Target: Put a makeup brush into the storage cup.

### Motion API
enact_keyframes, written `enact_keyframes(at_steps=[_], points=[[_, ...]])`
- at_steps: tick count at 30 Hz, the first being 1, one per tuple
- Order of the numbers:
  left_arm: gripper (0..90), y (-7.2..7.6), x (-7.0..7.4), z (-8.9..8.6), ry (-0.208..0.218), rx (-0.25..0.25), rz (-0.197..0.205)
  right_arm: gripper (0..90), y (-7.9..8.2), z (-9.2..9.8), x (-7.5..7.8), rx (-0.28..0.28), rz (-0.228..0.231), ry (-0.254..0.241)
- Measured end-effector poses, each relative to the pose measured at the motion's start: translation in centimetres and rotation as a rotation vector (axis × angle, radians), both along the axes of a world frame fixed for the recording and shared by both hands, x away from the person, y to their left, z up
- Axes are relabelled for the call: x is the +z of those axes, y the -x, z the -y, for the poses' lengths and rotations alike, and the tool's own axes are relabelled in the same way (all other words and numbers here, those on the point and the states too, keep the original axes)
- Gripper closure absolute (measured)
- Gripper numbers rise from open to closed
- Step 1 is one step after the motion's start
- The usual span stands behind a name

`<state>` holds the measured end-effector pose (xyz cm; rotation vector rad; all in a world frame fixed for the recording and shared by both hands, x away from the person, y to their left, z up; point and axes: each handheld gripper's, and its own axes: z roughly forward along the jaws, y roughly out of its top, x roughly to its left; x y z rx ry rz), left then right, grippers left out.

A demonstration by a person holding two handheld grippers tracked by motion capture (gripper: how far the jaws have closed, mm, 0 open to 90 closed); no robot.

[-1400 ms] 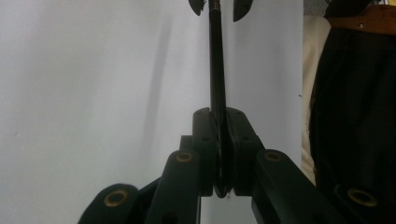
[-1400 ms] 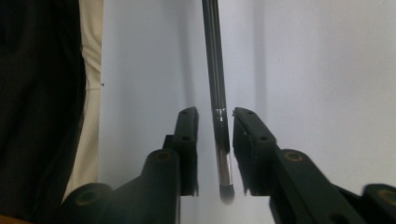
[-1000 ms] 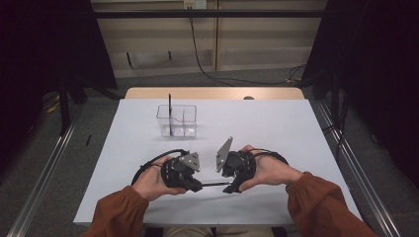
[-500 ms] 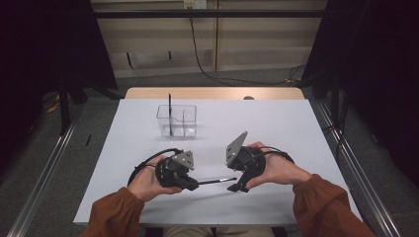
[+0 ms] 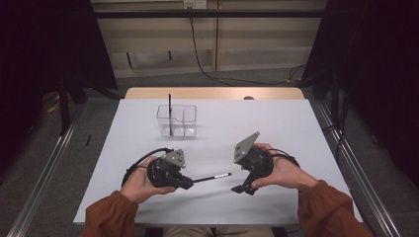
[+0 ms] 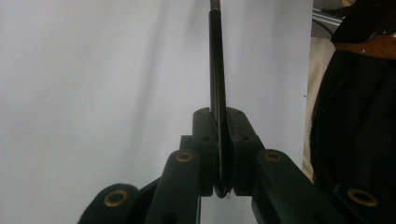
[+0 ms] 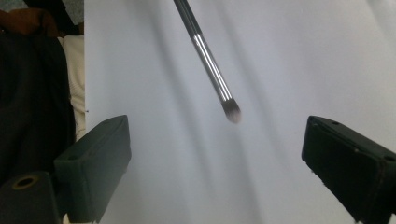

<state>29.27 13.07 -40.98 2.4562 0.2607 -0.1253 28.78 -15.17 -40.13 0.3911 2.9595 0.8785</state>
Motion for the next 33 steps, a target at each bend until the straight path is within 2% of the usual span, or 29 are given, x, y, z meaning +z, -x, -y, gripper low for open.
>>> enact_keyframes(at_steps=[3, 12, 20, 23, 28, 30, 33], points=[[83.9, 0.0, 0.0, -0.2, 0.004, 0.001, -0.004, 4.5, 0.1, 0.4, -0.1, -0.02, 0.007, -0.015], [83.9, 0.0, 0.2, -1.1, 0.047, 0.029, -0.001, 3.4, 0.3, 1.6, 0.0, -0.06, -0.001, -0.106], [83.9, 0.0, 0.3, -2.0, 0.068, 0.051, 0.002, 3.8, 0.8, 2.2, -0.2, -0.097, 0.003, -0.133], [83.9, 0.1, 0.3, -2.4, 0.085, 0.068, 0.003, 5.0, 1.1, 2.7, -0.6, -0.126, 0.02, -0.124], [83.8, 0.2, 0.1, -2.8, 0.115, 0.085, 0.003, 4.5, 1.4, 3.4, -1.0, -0.157, 0.029, -0.167], [83.8, 0.3, 0.0, -2.9, 0.14, 0.089, -0.001, 4.1, 1.5, 3.6, -1.2, -0.167, 0.028, -0.189], [83.8, 0.3, -0.4, -3.2, 0.152, 0.097, 0.0, 3.6, 1.5, 3.7, -1.5, -0.163, 0.027, -0.206]])
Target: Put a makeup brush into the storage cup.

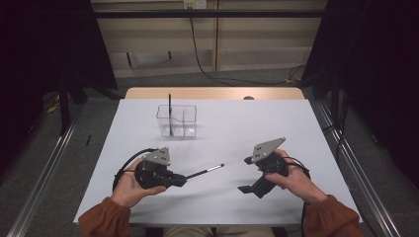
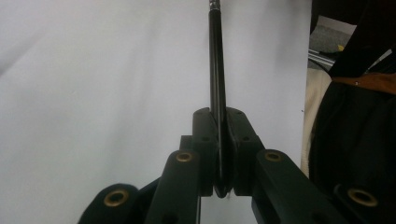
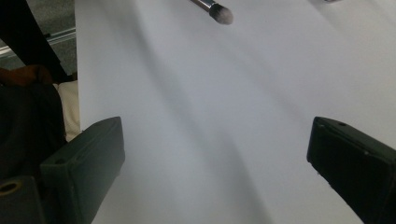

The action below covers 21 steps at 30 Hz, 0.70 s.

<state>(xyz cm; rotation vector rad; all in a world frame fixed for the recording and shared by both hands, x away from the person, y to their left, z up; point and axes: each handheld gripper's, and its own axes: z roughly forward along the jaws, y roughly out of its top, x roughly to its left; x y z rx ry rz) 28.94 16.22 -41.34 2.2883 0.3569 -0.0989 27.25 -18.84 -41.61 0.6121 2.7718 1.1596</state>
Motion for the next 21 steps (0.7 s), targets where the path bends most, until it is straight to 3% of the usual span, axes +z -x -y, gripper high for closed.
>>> enact_keyframes(at_steps=[5, 14, 21], points=[[83.8, 0.0, -0.13, -0.42, 0.033, 0.02, 0.003, 3.4, -0.02, -0.27, -0.03, -0.01, 0.003, -0.061], [83.9, 0.44, -0.09, -0.79, 0.089, 0.047, 0.009, 3.0, -0.05, -0.61, -0.64, -0.017, -0.029, -0.102], [83.9, 0.65, 0.12, -0.89, 0.13, 0.05, 0.045, 3.0, 0.17, -0.44, -0.46, -0.033, 0.01, -0.189]])
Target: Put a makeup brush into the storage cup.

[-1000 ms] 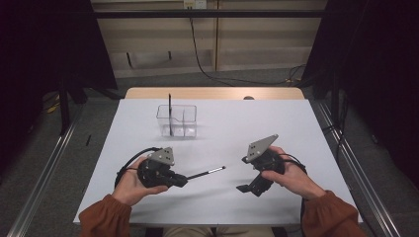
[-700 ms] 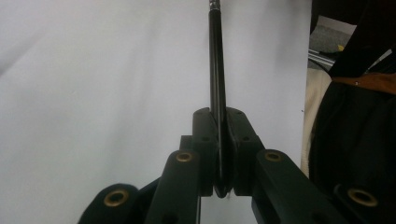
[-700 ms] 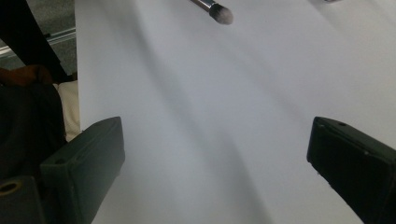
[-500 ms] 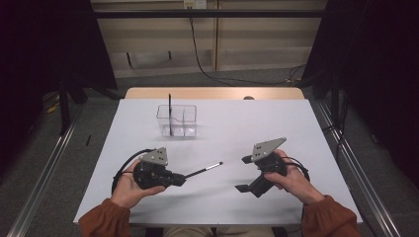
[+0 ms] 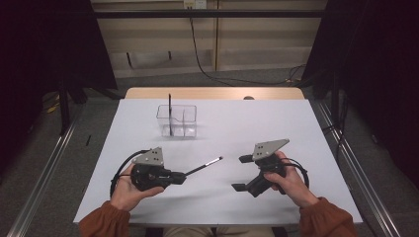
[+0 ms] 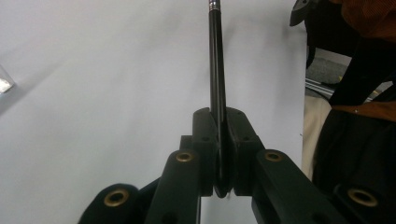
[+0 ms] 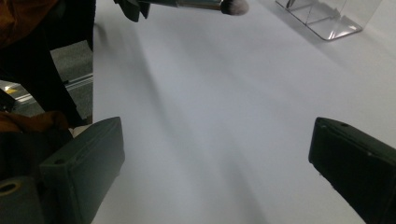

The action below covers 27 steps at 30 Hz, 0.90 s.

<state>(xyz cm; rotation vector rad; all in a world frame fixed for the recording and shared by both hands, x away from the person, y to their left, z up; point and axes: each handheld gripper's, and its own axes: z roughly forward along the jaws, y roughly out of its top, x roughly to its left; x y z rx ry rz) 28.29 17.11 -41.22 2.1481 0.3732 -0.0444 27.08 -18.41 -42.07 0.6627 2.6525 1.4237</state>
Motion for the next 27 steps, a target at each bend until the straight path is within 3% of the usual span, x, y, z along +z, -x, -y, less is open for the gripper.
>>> enact_keyframes(at_steps=[4, 9, 15, 20, 27], points=[[83.9, -0.1, 0.0, -0.1, 0.02, 0.009, 0.006, 3.2, 0.1, -0.1, 0.0, 0.006, 0.01, -0.053], [83.9, 0.0, 0.3, -0.4, 0.052, 0.008, 0.011, 3.6, 0.5, -0.5, -0.4, -0.038, 0.052, -0.131], [83.9, 0.0, 0.4, -0.5, 0.087, 0.012, 0.016, 1.3, 0.8, -0.7, -0.5, -0.05, 0.071, -0.213], [83.8, 0.0, 0.4, -0.2, 0.111, 0.011, 0.029, 1.9, 1.0, -0.7, -0.2, -0.021, 0.07, -0.255], [83.9, 0.2, 0.2, 0.2, 0.163, 0.02, 0.027, 3.5, 1.2, -1.0, 0.2, -0.022, 0.083, -0.268]])
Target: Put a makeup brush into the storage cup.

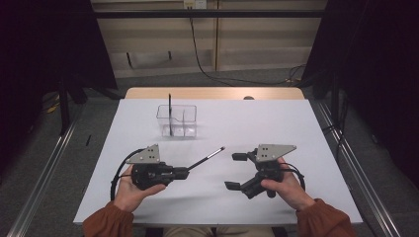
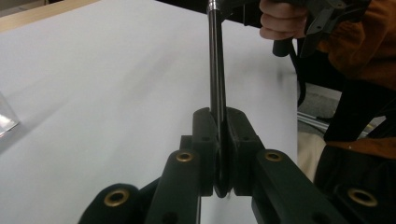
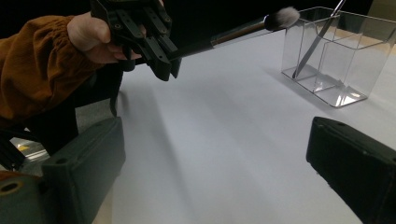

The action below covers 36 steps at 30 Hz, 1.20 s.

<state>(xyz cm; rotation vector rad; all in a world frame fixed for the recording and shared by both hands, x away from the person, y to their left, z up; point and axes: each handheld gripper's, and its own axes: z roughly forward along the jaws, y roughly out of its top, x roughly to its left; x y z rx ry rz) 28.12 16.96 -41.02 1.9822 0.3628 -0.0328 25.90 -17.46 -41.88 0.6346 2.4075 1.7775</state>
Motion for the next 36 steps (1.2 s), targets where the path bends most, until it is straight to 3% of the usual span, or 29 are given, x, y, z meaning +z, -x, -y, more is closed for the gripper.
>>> enact_keyframes(at_steps=[6, 14, 21, 25, 31, 36], points=[[83.8, 0.3, -0.5, 0.8, 0.02, -0.008, 0.015, 7.0, 0.1, -0.1, 0.3, -0.017, -0.006, -0.021], [83.8, 0.5, -0.9, 1.3, 0.079, -0.004, 0.021, 7.7, 0.0, 0.0, 0.7, -0.052, -0.014, -0.053], [83.8, 0.7, -1.3, 1.8, 0.109, -0.012, 0.021, 20.2, -0.1, -0.3, 1.0, -0.064, 0.005, -0.062], [83.9, 0.8, -1.4, 2.0, 0.118, -0.012, 0.023, 24.3, -0.2, -0.5, 1.1, -0.085, 0.024, -0.043], [83.9, 0.8, -1.6, 2.3, 0.125, -0.017, 0.023, 31.7, -0.2, -0.6, 1.3, -0.073, 0.046, -0.066], [83.9, 0.8, -1.8, 2.4, 0.125, -0.017, 0.028, 39.2, -0.3, -0.6, 1.4, -0.056, 0.032, -0.082]])
